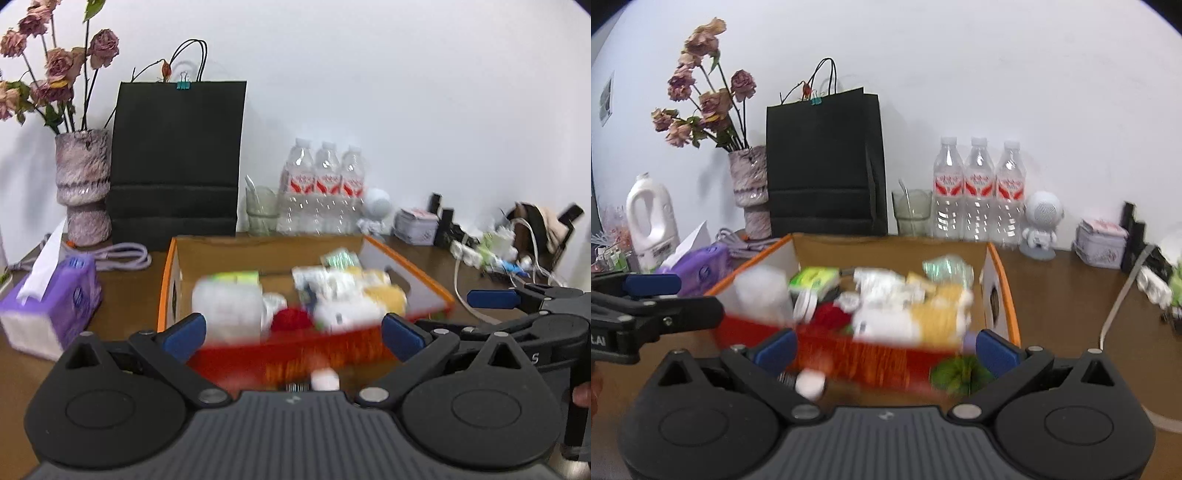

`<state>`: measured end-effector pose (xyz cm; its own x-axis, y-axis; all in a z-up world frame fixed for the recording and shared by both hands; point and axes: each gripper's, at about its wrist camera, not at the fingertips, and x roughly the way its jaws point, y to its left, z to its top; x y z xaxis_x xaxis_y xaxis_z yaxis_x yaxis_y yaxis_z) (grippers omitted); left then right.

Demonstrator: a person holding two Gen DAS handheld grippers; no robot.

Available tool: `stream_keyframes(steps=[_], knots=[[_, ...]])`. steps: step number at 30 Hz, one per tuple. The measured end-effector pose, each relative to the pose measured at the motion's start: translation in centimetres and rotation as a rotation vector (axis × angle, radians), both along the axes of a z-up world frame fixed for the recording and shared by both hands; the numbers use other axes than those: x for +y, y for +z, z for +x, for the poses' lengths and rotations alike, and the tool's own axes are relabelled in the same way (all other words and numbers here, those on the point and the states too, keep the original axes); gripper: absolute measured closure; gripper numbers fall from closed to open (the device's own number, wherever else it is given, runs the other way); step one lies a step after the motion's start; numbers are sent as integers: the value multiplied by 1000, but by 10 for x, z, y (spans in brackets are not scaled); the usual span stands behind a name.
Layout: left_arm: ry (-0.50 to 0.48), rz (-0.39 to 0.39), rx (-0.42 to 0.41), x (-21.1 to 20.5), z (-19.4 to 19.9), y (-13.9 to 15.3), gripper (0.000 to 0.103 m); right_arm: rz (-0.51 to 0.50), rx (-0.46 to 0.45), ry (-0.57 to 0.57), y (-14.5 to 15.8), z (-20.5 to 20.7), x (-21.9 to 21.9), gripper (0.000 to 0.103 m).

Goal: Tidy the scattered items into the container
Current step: 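Move both tools back toward the remaining wrappers in front of the box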

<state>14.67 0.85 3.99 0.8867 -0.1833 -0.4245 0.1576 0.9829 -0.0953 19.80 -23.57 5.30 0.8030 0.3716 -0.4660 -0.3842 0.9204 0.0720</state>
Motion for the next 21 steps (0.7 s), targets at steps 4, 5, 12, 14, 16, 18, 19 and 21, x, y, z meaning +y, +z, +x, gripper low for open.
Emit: stream_keyframes(steps=[4,5,12,14,16,18,19,21], knots=[[25,37,37,-2,-28,-35,0,-13,30,-29,-31,-28,-1,0],[31,34,52,-1,-32,-43,0,-26,37,-32,-36,-33,0,0],[84,22,103,3,-36,-61,0,-87,67,-31,-54,-46,6,0],[100,36,107,3,-37,-62,0,-84,82,-43,-55,-44,4,0],[130,51,121,2,-35,-62,0,-77,92,-58,-56,-43,2,0],[147,45,117,4,-36,-62,0,-71,95,-61,-56,-43,0,0],[149,41,113,4,-37,-62,0,-71,96,-62,-56,-43,0,0],[149,42,108,4,-37,-61,0,-73,98,-60,-56,-42,0,0]])
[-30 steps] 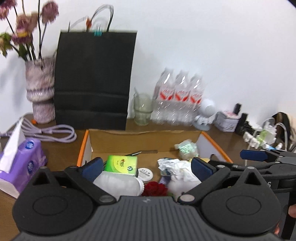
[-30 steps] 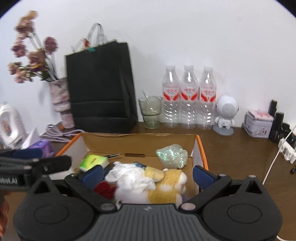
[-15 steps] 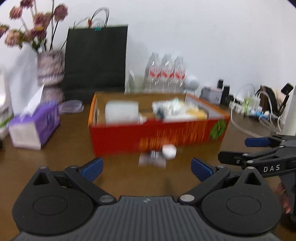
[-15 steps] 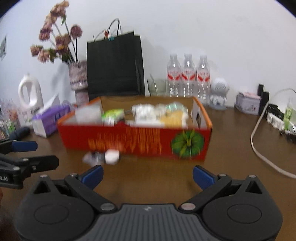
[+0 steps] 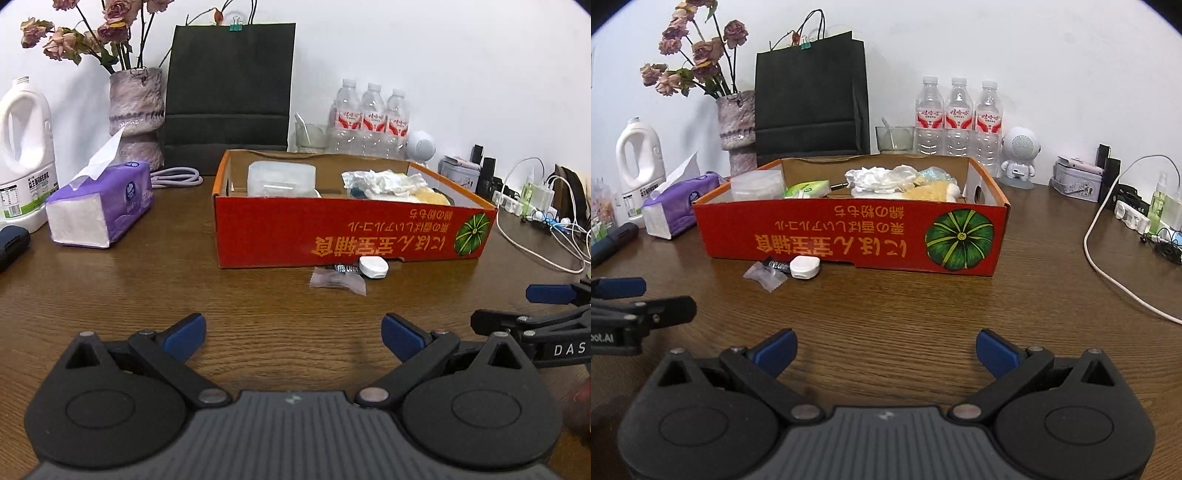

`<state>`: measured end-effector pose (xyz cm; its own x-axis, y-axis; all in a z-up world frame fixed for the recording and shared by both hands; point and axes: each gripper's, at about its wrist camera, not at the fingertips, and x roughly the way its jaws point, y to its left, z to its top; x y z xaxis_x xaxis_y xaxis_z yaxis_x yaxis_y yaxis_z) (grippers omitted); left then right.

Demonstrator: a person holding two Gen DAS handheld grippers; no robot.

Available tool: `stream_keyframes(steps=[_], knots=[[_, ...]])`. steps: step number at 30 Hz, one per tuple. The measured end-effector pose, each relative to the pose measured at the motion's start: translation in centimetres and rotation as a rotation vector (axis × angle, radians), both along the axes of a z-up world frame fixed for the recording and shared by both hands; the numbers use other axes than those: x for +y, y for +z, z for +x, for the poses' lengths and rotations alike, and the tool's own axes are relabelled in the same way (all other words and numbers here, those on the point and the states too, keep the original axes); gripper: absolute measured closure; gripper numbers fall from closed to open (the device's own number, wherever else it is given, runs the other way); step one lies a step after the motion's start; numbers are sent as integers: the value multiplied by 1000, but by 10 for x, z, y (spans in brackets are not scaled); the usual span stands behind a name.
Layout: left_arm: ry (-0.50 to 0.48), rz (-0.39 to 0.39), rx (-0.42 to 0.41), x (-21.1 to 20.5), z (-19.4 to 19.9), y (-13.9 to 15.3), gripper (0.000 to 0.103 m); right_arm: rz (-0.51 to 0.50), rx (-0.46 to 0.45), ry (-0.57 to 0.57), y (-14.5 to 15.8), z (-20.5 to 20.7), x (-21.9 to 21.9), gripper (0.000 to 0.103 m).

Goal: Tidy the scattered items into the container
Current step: 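Move both tools back toward the remaining wrappers in front of the box, then grasp the clear wrapper with left tool while right tool grasps the black packet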

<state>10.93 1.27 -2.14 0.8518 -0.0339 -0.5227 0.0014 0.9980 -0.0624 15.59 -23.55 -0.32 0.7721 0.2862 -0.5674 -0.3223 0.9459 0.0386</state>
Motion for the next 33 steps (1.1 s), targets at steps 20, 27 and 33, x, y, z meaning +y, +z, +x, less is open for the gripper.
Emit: stream_keyframes(steps=[20,27,33], knots=[[-33,0,102,-23,65,-9,0,54,55,-26,-3,17,-12,0],[-2,8,107,-23,89,-10,42,52,75,-24,-6,24,-11,0],[-41,2,95,-11,83,-9,77,43,74,-16,-6,27,-4,0]])
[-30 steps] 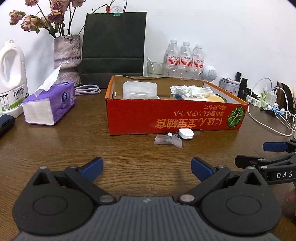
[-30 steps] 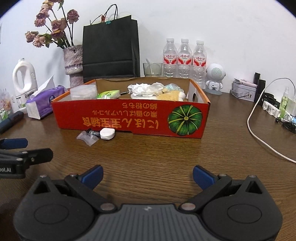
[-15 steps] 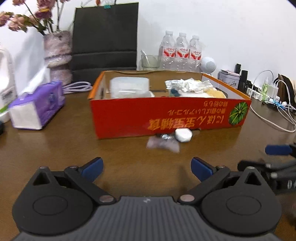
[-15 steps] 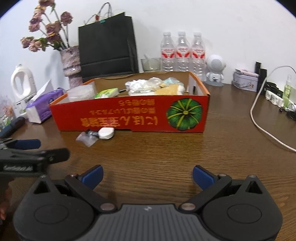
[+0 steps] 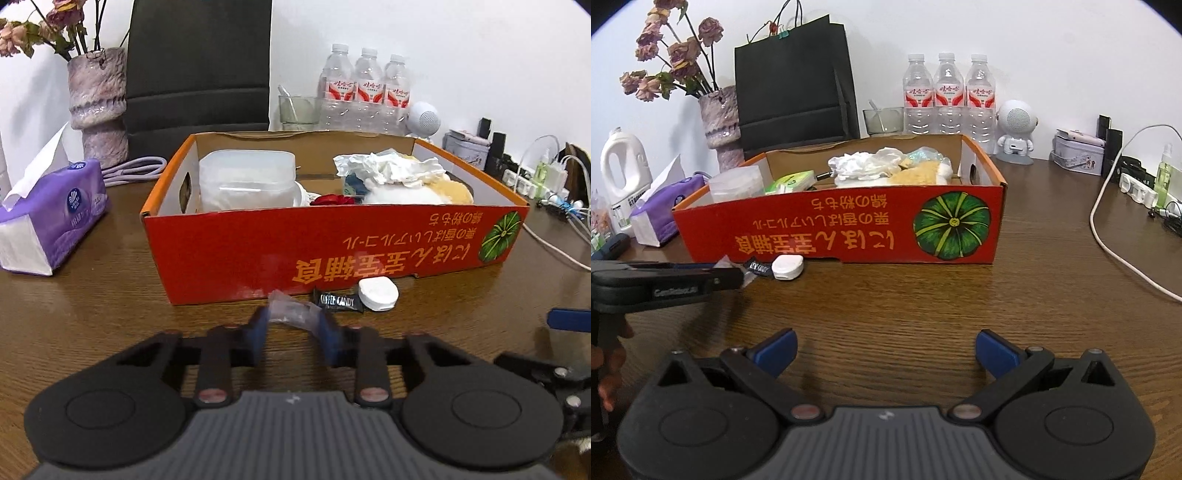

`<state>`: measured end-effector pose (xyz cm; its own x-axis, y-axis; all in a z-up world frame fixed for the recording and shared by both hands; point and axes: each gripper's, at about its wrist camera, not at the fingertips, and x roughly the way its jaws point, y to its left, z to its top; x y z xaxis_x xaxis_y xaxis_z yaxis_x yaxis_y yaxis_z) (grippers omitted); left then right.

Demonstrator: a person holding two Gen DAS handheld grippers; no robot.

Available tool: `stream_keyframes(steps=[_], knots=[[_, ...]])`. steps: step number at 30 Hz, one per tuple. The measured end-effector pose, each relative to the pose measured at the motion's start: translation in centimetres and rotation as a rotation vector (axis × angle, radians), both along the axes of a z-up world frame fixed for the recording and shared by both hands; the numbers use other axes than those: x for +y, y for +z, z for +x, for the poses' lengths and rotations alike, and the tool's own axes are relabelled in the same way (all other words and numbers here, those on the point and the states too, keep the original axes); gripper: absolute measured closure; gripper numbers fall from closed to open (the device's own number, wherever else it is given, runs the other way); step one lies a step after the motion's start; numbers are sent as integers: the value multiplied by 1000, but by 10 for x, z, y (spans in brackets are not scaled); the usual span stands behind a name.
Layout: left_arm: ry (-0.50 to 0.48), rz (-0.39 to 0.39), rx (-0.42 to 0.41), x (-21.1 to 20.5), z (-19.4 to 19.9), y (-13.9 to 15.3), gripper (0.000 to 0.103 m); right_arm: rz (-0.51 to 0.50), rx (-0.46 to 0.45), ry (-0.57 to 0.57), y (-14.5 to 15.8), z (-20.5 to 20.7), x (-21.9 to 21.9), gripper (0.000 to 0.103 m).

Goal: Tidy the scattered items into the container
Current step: 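Grasp the clear wrapper with left tool while right tool grasps the black packet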

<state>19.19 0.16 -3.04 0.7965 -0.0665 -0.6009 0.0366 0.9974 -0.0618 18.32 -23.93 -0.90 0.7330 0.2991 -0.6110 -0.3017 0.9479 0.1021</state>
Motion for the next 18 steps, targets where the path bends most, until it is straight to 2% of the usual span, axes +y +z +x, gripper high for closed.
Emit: stream_keyframes(steps=[5,13,15,18], knots=[[8,-64,-4,20,-5,0,80,-17,-9,26,1,0,13,0],[43,-100,-27,54,-21,2,83,-12,-30,72,6,10,46,0],[54,-122,-25,64,-24,2,83,-2,-47,82,9,13,56,5],[70,-151,-20,77,-27,1,83,-6,-62,89,11,22,72,18]])
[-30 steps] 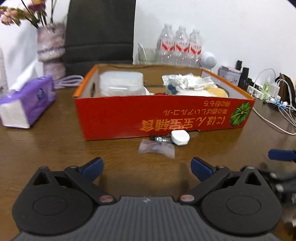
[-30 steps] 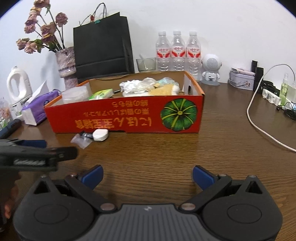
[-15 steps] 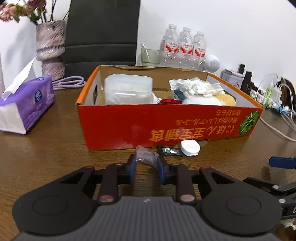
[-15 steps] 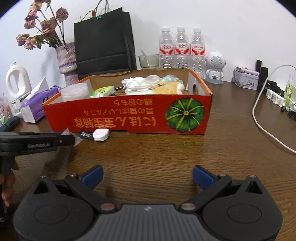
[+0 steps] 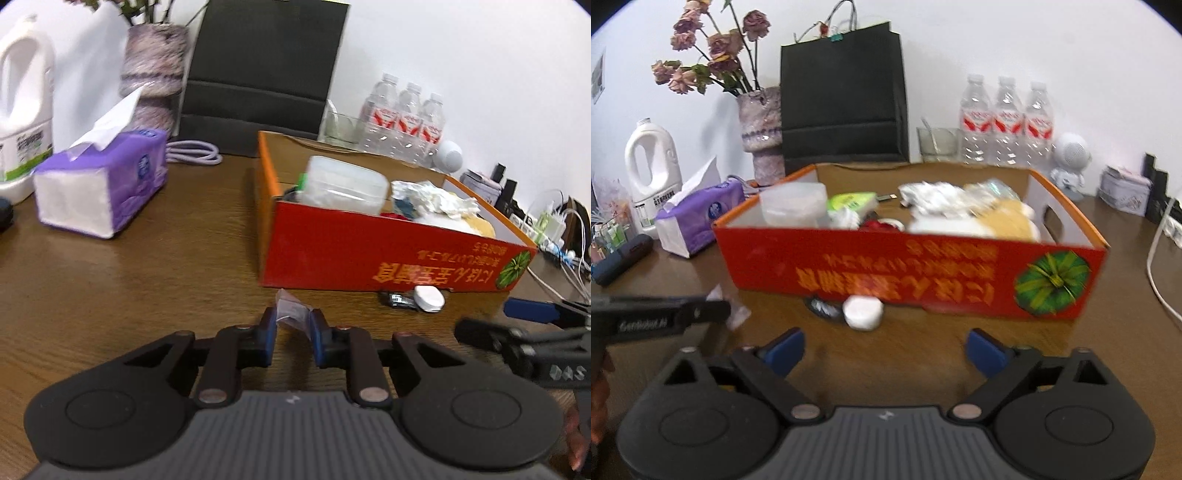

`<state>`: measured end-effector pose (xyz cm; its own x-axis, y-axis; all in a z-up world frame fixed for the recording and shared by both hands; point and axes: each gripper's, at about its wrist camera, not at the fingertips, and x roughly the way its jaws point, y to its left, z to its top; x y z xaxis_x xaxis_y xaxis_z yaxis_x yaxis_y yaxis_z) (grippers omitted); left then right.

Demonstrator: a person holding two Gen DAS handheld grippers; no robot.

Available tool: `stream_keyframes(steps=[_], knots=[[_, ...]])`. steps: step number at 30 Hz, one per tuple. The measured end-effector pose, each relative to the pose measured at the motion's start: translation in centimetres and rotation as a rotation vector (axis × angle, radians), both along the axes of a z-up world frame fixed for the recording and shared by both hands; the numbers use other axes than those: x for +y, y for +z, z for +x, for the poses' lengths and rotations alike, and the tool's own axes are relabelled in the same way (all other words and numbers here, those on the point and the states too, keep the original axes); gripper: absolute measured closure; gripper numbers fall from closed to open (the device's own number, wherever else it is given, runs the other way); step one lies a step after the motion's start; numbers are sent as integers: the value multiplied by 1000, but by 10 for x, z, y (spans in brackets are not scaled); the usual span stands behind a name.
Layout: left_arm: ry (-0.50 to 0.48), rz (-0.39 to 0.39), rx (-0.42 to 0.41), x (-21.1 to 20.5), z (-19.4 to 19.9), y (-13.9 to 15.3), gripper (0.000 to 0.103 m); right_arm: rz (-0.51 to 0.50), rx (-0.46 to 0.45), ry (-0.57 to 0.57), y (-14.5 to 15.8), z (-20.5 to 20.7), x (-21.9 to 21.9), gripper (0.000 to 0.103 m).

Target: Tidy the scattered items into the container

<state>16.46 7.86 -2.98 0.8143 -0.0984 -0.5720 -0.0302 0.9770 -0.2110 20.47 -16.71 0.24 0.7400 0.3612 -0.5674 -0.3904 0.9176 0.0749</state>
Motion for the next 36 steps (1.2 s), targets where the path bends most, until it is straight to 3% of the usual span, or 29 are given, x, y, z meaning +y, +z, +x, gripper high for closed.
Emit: stream_keyframes(steps=[5,10,14,22,28,32,36], knots=[[16,-24,-2,16,-6,0,83,25,-13,50,5,5,23,39],[34,-60,0,32,-8,-2,83,-18,-33,134,3,6,48,50],[38,-80,-2,39,-10,-2,83,-73,-21,166,-2,17,63,75],[19,-72,-9,41,-18,-1,83,-73,6,82,-9,21,57,77],[8,1,3,32,-18,0,83,-76,15,63,-11,22,58,73],[16,77,8,27,-10,1,83,-75,14,60,-10,19,68,79],[20,107,13,30,-2,1,83,-77,10,53,-9,16,75,87]])
